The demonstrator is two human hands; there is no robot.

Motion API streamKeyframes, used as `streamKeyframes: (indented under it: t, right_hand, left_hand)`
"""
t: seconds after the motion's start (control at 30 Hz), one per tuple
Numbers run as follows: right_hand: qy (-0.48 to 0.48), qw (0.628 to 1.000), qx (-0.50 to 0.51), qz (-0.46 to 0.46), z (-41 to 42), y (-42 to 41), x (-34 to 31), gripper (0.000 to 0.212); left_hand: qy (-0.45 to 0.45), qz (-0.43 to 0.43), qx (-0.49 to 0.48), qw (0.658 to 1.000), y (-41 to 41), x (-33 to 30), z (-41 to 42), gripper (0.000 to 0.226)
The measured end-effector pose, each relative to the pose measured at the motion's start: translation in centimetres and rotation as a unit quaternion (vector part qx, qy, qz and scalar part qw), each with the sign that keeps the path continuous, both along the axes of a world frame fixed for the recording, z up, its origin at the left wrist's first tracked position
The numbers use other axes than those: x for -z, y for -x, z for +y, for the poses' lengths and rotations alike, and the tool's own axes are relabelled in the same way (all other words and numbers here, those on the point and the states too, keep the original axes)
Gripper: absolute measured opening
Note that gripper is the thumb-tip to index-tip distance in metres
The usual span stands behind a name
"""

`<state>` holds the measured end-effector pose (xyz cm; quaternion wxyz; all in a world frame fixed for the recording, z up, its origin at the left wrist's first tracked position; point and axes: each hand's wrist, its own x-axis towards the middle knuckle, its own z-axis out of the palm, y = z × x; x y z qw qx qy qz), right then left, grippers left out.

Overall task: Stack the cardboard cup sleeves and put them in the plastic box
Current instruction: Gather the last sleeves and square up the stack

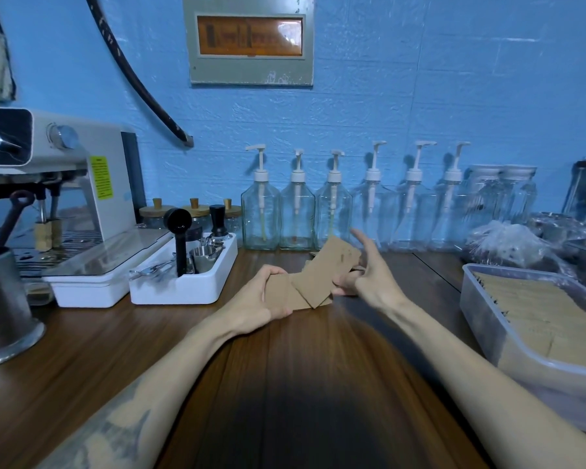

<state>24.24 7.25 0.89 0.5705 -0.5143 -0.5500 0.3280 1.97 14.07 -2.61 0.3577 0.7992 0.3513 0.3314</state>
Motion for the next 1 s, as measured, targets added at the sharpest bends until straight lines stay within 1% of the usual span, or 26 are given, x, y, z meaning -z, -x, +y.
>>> streamKeyframes:
  t: [0.07,0.1,0.17,0.2,0.23,0.3,0.33,0.37,0.4,0.47,0.5,0.53,0.6,0.7,0.77,0.8,0.83,0.9,0.93,1.0]
  right_hand:
    - [0.004,0.997,0.043,-0.068,0.5,0.4,0.7,0.069]
    - [-0.001,0.988,0.078,-0.131,0.8,0.4,1.2,0.058]
    - [0.001,0.958,0.118,-0.261,1.1,0.6,1.8,0.035]
    - [0.012,0.944,0.122,-0.308,1.1,0.7,2.0,0.032]
    - [0.019,0.928,0.122,-0.351,1.1,0.8,2.3,0.035]
    - [0.000,0.901,0.115,-0.419,1.1,0.9,2.5,0.057]
    - [-0.025,0.896,0.107,-0.431,1.1,0.9,2.4,0.070]
    - [-0.057,0.891,0.097,-0.440,1.0,1.0,2.3,0.079]
    - [-0.089,0.878,0.089,-0.462,1.0,1.1,2.3,0.081]
    - [-0.124,0.840,0.065,-0.524,1.2,1.4,2.5,0.076]
    - [-0.121,0.831,0.049,-0.541,1.4,1.6,2.7,0.073]
    - [-0.113,0.832,0.031,-0.543,1.5,1.7,3.0,0.071]
    - [-0.103,0.844,0.018,-0.527,1.7,1.8,3.1,0.069]
    - [-0.099,0.854,0.035,-0.510,1.7,1.3,2.7,0.064]
    - [-0.086,0.866,0.068,-0.488,1.9,0.4,2.5,0.059]
    - [-0.078,0.867,0.089,-0.485,2.0,-0.2,2.5,0.057]
    - [-0.066,0.860,0.108,-0.495,2.2,-0.8,2.5,0.054]
    - [-0.026,0.833,0.136,-0.535,2.5,-2.1,2.6,0.050]
    - [-0.002,0.822,0.139,-0.552,2.6,-2.5,2.7,0.049]
    - [0.044,0.815,0.128,-0.564,2.8,-2.9,2.9,0.049]
  left_hand:
    - [0.008,-0.007,0.003,1.000,-0.1,-0.1,-0.2,0.059]
    - [0.006,-0.008,0.002,1.000,-0.2,-0.1,-0.3,0.056]
    - [-0.010,-0.006,-0.002,1.000,-0.2,-0.1,-0.3,0.046]
    - [-0.024,-0.001,-0.009,1.000,-0.2,-0.1,-0.3,0.041]
    - [-0.039,0.005,-0.016,0.999,-0.2,-0.1,-0.2,0.035]
    - [-0.060,0.005,-0.026,0.998,-0.2,-0.1,-0.2,0.027]
    - [-0.064,-0.001,-0.028,0.998,-0.1,-0.1,-0.1,0.025]
    - [-0.068,-0.007,-0.028,0.997,-0.1,0.0,0.0,0.025]
    - [-0.072,-0.012,-0.028,0.997,-0.1,0.1,0.1,0.025]
    - [-0.076,-0.015,-0.028,0.997,0.0,0.2,0.4,0.029]
    - [-0.076,-0.011,-0.028,0.997,0.0,0.3,0.4,0.031]
    - [-0.077,-0.007,-0.028,0.997,0.0,0.3,0.5,0.033]
    - [-0.077,0.001,-0.028,0.997,-0.1,0.3,0.6,0.035]
    - [-0.077,-0.007,-0.045,0.996,0.2,0.4,0.9,0.033]
    - [-0.073,-0.013,-0.073,0.995,0.7,0.3,1.3,0.031]
    - [-0.070,-0.015,-0.087,0.994,1.0,0.2,1.4,0.030]
    - [-0.064,-0.016,-0.102,0.993,1.3,0.1,1.5,0.029]
    - [-0.056,-0.015,-0.132,0.990,1.7,0.0,1.6,0.030]
    - [-0.056,-0.015,-0.145,0.988,1.8,0.1,1.7,0.030]
    - [-0.057,-0.014,-0.166,0.984,2.0,0.1,1.9,0.030]
